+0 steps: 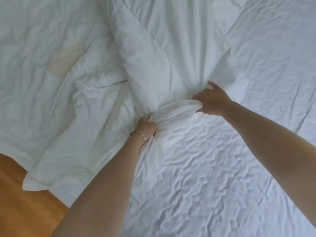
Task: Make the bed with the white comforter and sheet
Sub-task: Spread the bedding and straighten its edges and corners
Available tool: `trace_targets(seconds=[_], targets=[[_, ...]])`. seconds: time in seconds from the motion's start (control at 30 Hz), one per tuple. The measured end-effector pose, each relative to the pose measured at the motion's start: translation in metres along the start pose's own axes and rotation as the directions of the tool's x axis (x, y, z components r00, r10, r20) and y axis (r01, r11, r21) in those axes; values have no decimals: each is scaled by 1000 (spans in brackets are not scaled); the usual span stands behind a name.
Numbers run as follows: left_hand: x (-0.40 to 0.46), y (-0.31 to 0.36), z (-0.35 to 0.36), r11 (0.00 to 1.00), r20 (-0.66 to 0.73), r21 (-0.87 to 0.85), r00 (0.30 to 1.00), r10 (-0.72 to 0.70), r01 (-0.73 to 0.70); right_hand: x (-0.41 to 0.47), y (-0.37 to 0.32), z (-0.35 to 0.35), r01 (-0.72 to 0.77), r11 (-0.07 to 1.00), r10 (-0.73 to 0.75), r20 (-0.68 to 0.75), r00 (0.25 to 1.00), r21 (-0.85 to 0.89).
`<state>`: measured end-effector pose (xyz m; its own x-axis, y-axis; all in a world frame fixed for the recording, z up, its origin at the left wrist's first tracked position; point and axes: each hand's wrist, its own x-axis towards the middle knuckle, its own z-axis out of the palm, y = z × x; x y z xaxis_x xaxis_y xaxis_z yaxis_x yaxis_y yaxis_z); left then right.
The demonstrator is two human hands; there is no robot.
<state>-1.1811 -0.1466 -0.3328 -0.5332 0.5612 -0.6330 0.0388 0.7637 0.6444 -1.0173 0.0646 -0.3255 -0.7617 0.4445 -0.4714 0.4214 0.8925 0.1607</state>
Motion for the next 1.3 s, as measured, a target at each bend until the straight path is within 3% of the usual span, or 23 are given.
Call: trace_targets(seconds=[0.1, 0.3, 0.5, 0.6, 0.73, 0.83, 0.87, 1.03, 1.13, 1.2, 1.27, 1.3], targets=[[-10, -13, -24, 989, 131, 141, 990, -60, 41, -20, -43, 5, -21, 974, -1, 94, 996, 226], [-36, -29, -34, 891, 261, 453, 958, -122, -10, -88, -111, 23, -120, 938, 41, 241, 970, 325], [-108, -30, -20, 558, 471, 750, 879, -74, -355, -199, -172, 68, -321, 895, 143, 482, 864, 310], [-153, -50, 10, 365, 616, 745, 786, -56, -558, -274, -218, 107, -442, 827, 169, 597, 784, 347], [-197, -90, 34, 238, 748, 650, 663, -35, -721, -350, -279, 132, -613, 715, 270, 675, 687, 338], [-231, -120, 38, 138, 789, 611, 615, -22, -779, -387, -314, 143, -616, 716, 295, 659, 692, 327], [-241, -131, 38, 156, 800, 595, 600, -18, -788, -399, -323, 147, -607, 728, 294, 655, 697, 319], [-293, -194, 44, 494, 795, 554, 602, -74, -670, -457, -361, 171, -562, 801, 342, 611, 714, 208], [-296, -230, 59, 513, 775, 582, 620, -117, -631, -468, -353, 183, -535, 842, 406, 577, 709, 66], [-294, -246, 66, 562, 742, 600, 658, -125, -569, -461, -342, 179, -544, 833, 337, 689, 642, 99], [-294, -248, 69, 749, 681, 528, 726, -92, -400, -446, -323, 167, -632, 733, 186, 820, 542, 251], [-294, -246, 69, 821, 626, 461, 779, -32, -338, -439, -314, 158, -671, 672, 138, 837, 530, 314]])
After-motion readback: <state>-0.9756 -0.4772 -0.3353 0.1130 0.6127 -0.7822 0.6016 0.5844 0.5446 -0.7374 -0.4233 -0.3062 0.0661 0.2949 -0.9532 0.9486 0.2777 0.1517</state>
